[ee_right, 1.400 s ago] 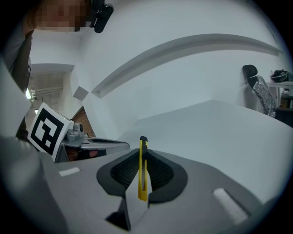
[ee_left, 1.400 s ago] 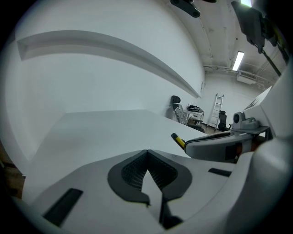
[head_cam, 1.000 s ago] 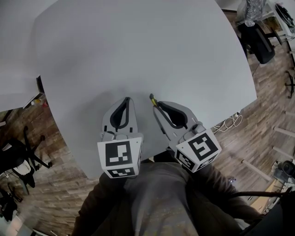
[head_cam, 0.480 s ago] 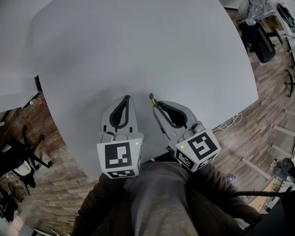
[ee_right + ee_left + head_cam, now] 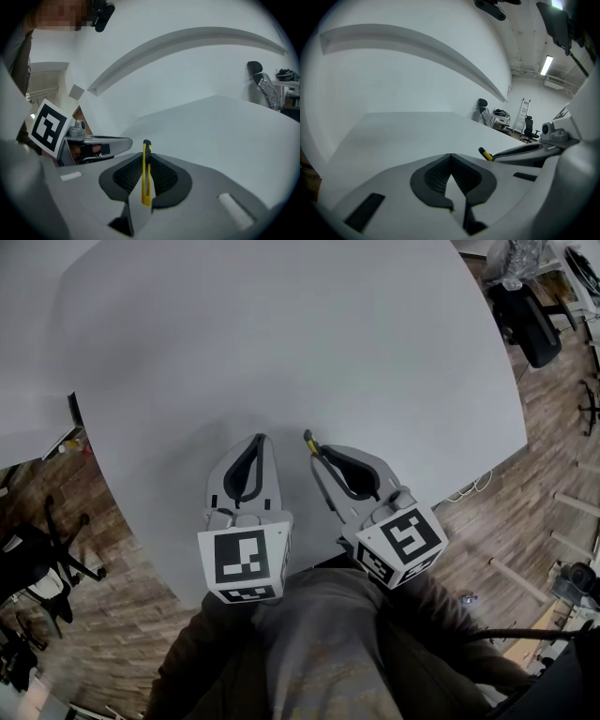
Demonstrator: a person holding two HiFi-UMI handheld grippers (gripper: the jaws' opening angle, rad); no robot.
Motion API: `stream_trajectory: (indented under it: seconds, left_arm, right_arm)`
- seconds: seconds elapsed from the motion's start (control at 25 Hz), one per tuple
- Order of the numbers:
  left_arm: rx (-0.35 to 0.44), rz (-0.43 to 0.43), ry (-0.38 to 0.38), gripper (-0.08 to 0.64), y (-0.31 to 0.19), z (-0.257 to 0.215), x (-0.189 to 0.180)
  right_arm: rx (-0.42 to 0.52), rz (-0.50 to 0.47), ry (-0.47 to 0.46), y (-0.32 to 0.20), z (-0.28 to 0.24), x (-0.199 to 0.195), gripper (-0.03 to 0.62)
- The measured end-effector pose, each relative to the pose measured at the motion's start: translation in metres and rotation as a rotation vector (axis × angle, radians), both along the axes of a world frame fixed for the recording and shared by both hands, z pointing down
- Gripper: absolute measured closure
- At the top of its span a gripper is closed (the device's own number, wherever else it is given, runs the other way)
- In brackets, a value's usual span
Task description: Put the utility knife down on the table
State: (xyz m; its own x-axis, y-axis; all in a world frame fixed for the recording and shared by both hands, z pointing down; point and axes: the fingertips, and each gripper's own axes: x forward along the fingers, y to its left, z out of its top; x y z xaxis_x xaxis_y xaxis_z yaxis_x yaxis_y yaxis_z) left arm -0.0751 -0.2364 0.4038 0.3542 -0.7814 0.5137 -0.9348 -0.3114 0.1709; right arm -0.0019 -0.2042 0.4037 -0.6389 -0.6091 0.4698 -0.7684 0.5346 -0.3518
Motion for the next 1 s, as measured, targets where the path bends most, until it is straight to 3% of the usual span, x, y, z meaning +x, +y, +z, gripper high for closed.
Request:
stream_trajectory:
  seconds: [1.0]
  left_arm:
    - [-0.03,0.007,0.003,0.558,-0.009,0.014,-0.003]
  right_arm:
    - [-0.048,0.009,0.011,-0.008,0.022,-0.001,0.541]
